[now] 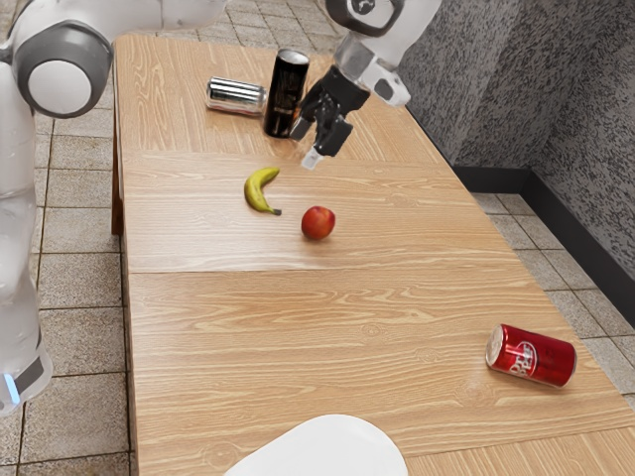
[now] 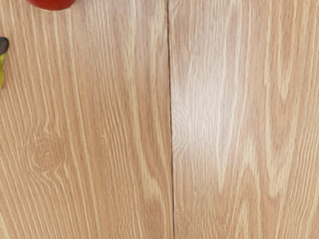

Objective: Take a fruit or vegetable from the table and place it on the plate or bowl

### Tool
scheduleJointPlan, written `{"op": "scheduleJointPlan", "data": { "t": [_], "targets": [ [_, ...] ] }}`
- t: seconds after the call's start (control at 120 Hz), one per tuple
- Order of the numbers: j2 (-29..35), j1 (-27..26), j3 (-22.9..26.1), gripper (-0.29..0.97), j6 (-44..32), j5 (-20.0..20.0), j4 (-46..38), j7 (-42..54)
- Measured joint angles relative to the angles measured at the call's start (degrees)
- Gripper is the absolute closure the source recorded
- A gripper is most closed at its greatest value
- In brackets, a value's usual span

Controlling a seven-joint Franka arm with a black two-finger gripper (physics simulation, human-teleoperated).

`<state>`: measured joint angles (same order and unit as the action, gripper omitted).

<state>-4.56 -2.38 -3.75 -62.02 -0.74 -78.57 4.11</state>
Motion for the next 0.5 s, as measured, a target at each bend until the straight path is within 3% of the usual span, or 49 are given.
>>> {"op": "scheduleJointPlan", "data": {
  "t": [0.092,0.2,0.5],
  "targets": [
    [0.18,0.12,0.05,0.0,-11.48,-0.34,-1.1,1.35],
    [0.46,-0.33,0.12,0.0,-19.44,-1.14,-1.33,2.7],
    [-1.69,0.79,-0.48,0.0,-26.16,-1.9,1.32,5.56]
  ]
}}
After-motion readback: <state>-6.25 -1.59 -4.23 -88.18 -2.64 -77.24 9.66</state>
